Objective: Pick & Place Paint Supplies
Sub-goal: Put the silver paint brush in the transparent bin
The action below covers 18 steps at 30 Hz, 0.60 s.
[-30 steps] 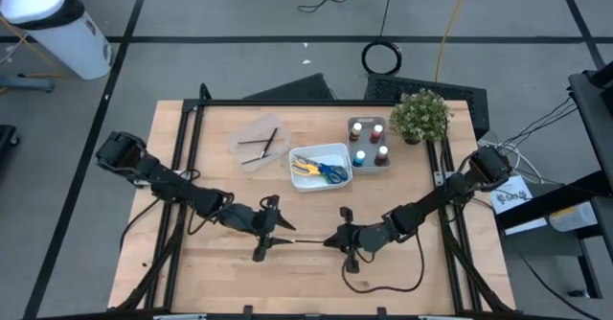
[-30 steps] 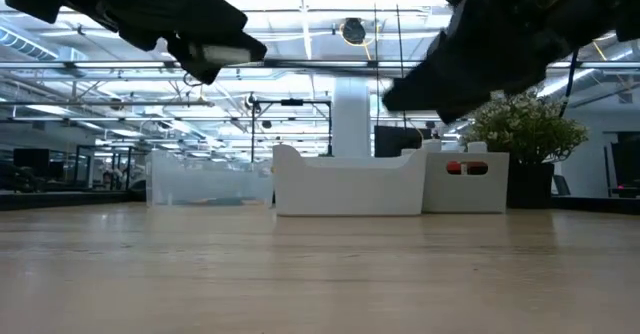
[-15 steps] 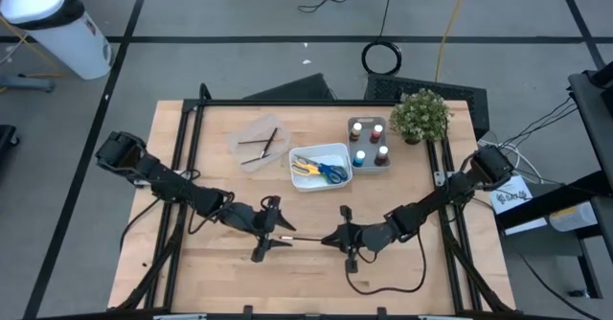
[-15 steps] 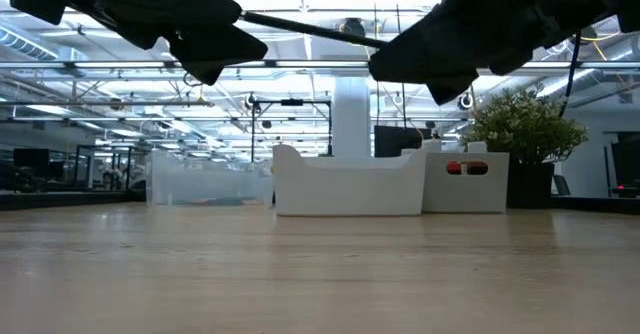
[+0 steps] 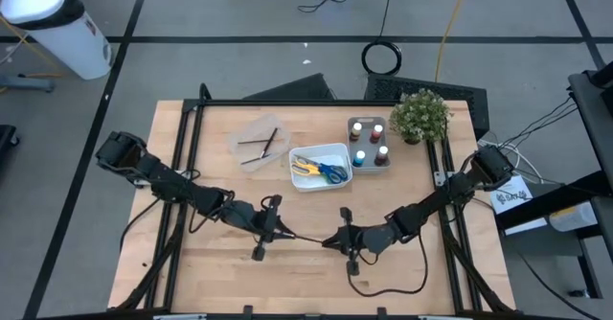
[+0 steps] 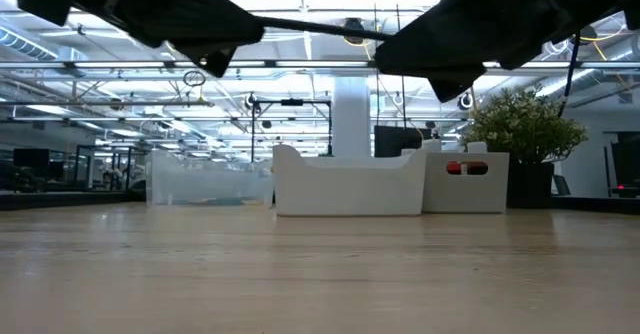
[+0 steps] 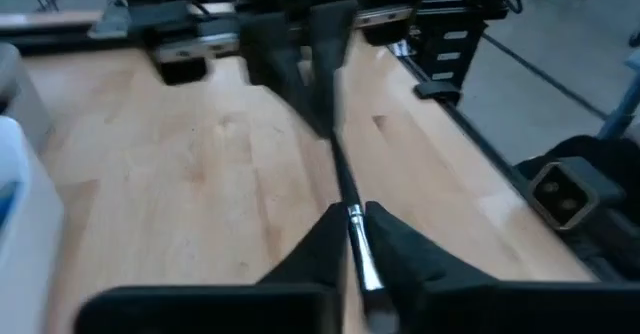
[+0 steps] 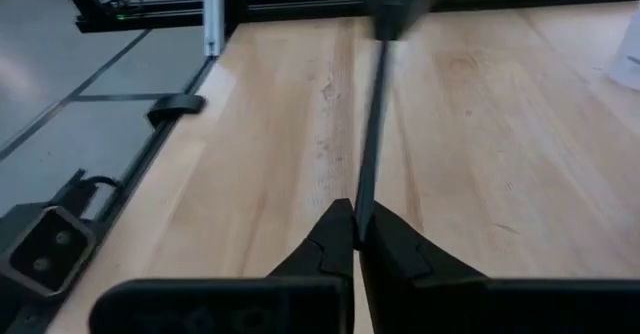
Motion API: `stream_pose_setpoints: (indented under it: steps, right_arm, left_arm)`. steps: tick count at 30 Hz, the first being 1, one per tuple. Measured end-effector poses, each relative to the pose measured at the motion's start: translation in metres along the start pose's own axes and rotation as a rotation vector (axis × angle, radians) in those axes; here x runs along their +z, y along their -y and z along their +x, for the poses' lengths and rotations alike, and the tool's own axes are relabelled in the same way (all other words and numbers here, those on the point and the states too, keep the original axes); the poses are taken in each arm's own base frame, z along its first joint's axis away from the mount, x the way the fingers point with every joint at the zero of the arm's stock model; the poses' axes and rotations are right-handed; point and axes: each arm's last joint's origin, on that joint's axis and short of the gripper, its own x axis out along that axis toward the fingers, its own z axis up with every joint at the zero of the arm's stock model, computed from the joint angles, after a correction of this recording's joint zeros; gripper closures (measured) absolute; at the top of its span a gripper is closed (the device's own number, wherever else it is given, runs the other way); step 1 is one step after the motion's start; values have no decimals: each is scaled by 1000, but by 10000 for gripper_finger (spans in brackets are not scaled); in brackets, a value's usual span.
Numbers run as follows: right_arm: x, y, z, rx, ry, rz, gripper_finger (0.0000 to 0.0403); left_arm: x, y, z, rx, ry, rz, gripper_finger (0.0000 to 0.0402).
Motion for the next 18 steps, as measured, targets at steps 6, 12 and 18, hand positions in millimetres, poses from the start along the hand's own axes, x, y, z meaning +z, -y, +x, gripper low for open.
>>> stream_pose_setpoints:
  steps: [6, 12, 18]
  right_arm:
    - [1, -1, 0, 6, 4, -2, 381]
    - [8, 0, -11, 24, -36, -7, 298]
    - [24, -1, -34, 91, -92, 71, 239]
  left_arm:
    - [1, -1, 0, 18, 14, 66, 378]
    - [17, -1, -13, 75, 79, 121, 385]
    - [27, -6, -36, 176, 79, 174, 385]
